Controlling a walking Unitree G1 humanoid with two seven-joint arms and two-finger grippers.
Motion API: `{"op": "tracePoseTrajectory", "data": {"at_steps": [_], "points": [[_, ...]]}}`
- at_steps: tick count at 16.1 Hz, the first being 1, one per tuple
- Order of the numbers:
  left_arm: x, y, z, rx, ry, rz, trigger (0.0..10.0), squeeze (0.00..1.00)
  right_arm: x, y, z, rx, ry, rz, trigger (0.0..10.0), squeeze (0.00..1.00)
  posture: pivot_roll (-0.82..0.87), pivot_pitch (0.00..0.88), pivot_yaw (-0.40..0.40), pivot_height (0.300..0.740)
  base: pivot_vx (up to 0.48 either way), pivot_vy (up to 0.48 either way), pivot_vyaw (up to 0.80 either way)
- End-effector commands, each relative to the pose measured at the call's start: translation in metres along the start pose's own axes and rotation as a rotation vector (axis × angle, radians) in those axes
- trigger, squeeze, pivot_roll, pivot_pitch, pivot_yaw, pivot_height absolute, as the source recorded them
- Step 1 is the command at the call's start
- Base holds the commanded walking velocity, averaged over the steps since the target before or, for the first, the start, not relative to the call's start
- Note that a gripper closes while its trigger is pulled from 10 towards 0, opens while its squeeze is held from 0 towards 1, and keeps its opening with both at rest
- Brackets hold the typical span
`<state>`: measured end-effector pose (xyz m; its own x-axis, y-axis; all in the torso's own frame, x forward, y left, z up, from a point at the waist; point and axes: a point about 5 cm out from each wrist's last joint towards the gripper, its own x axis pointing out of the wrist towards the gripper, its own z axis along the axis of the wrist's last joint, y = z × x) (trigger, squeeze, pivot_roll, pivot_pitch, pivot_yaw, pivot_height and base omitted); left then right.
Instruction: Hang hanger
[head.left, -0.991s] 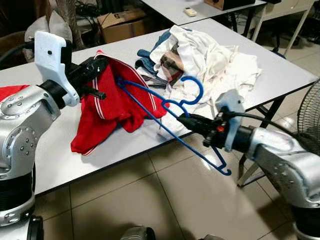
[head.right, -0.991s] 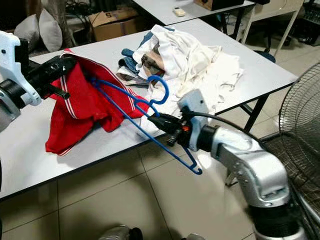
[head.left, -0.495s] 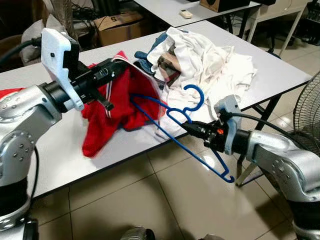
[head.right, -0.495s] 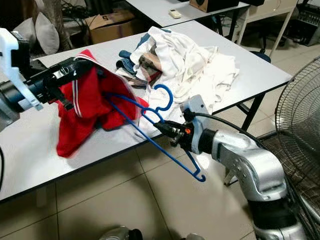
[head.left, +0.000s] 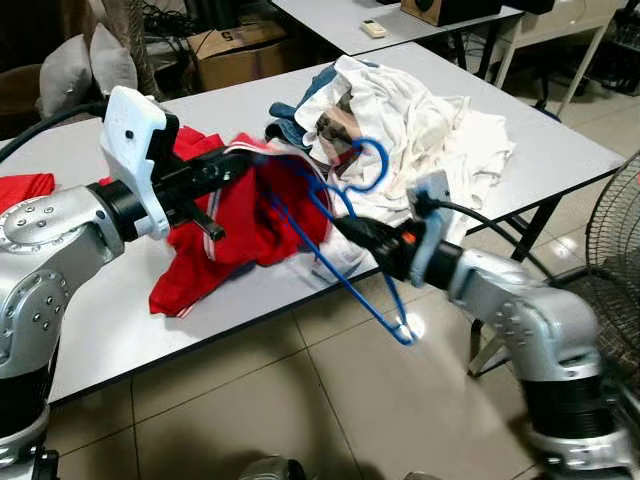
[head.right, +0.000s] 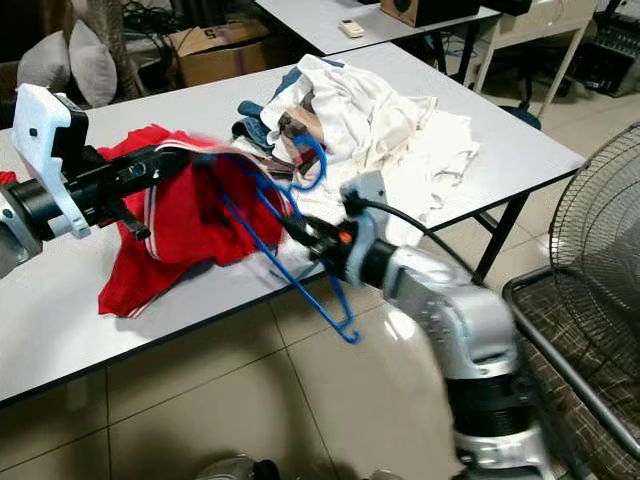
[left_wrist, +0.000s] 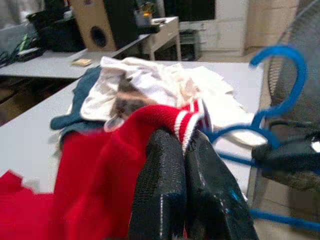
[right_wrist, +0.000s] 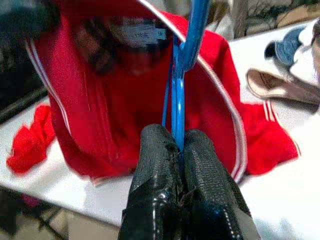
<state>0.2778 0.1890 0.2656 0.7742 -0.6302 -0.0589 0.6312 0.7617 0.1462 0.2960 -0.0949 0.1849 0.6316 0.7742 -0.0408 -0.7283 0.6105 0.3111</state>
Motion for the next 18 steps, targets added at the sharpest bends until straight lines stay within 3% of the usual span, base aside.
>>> {"op": "tracePoseTrajectory", "data": {"at_steps": [1,4,6,7,10,12,16,18], "points": [[-0.002,0.002,-0.002,0.005,0.033,0.007,0.0,0.0,0.005,-0.004,0.012,0.045,-0.095,-0.056,10.0,0.0,-0.1,0.013,0.076,0.74,0.0,0.0,0.0],[-0.001,-0.011,-0.012,-0.014,0.117,-0.094,0.0,0.0,0.022,-0.019,0.006,0.212,-0.133,-0.218,10.0,0.0,-0.09,0.017,0.083,0.74,0.0,0.0,0.0],[0.001,-0.016,-0.015,-0.036,0.126,-0.119,0.0,0.0,0.028,-0.02,0.003,0.291,-0.142,-0.249,10.0,0.0,-0.08,0.022,0.091,0.74,0.0,0.0,0.0],[0.005,-0.024,-0.018,-0.066,0.149,-0.169,0.0,0.0,0.041,-0.018,0.007,0.415,-0.198,-0.265,10.0,0.0,-0.08,0.033,0.106,0.74,0.0,0.0,0.0],[0.011,-0.036,-0.021,-0.1,0.159,-0.23,0.0,0.0,0.063,-0.012,0.019,0.554,-0.266,-0.205,10.0,0.0,-0.07,0.052,0.12,0.74,0.0,0.0,0.0],[0.019,-0.05,-0.013,-0.163,0.107,-0.326,0.0,0.0,0.077,-0.007,0.019,0.617,-0.284,-0.172,10.0,0.0,-0.06,0.064,0.12,0.74,0.0,0.0,0.0],[0.018,-0.065,0.006,-0.237,0.022,-0.479,0.0,0.0,0.088,-0.006,0.023,0.786,-0.371,-0.164,10.0,0.0,-0.06,0.071,0.121,0.74,0.0,0.0,0.0],[0.016,-0.067,0.006,-0.232,0.044,-0.495,0.0,0.0,0.095,-0.004,0.03,0.842,-0.4,-0.136,10.0,0.0,-0.05,0.071,0.121,0.74,0.0,0.0,0.0]]}}
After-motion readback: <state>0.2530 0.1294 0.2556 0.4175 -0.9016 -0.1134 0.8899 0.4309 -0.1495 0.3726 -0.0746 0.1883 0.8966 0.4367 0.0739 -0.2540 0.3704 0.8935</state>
